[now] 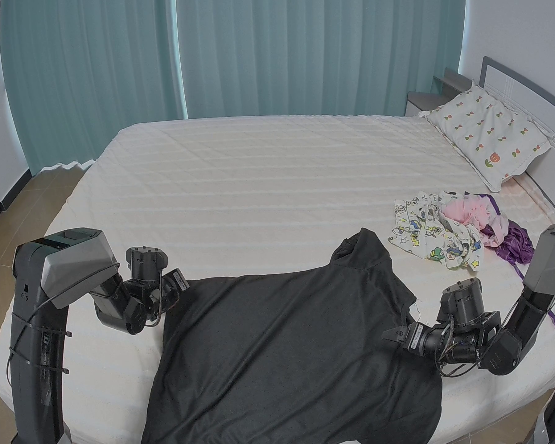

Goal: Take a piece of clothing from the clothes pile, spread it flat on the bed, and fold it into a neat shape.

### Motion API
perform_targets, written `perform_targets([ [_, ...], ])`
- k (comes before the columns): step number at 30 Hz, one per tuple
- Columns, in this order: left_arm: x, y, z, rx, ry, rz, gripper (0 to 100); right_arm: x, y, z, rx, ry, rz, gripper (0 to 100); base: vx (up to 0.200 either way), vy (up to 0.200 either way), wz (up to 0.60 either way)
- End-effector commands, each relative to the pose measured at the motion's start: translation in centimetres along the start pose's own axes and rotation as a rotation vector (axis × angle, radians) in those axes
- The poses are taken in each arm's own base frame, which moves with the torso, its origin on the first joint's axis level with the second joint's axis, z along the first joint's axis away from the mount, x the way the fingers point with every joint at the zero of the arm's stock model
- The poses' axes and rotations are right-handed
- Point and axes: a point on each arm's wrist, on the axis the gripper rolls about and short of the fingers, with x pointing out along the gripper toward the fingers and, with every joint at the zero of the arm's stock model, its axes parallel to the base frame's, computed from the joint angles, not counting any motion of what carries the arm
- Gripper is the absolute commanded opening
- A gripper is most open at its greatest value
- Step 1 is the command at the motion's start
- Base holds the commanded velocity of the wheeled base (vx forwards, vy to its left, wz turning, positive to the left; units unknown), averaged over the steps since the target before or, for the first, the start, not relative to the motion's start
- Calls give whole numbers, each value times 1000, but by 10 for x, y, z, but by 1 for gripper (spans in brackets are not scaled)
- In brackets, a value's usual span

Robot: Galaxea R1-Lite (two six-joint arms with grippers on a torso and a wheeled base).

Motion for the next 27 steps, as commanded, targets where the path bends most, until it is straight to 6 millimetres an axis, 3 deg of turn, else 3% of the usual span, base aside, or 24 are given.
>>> perform_targets([
  [1,11,0,18,-21,-90,21,0,-1,0,0,0,-1,1,100,0,0,0],
  [8,19,-2,38,-16,-153,6,0,0,1,0,5,-3,3,100,0,0,0],
  [18,34,13,25,35,-124,41,0,-1,6,10,48,-70,55,100,0,0,0],
  [19,34,12,25,35,-125,39,100,-1,7,12,53,-90,76,100,0,0,0],
  [23,32,11,28,30,-132,36,100,0,10,21,68,-147,115,100,0,0,0],
  [26,23,8,37,20,-149,33,100,7,17,41,85,-205,143,100,0,0,0],
  [27,11,8,45,12,-154,36,100,12,16,52,96,-229,139,100,0,0,0],
])
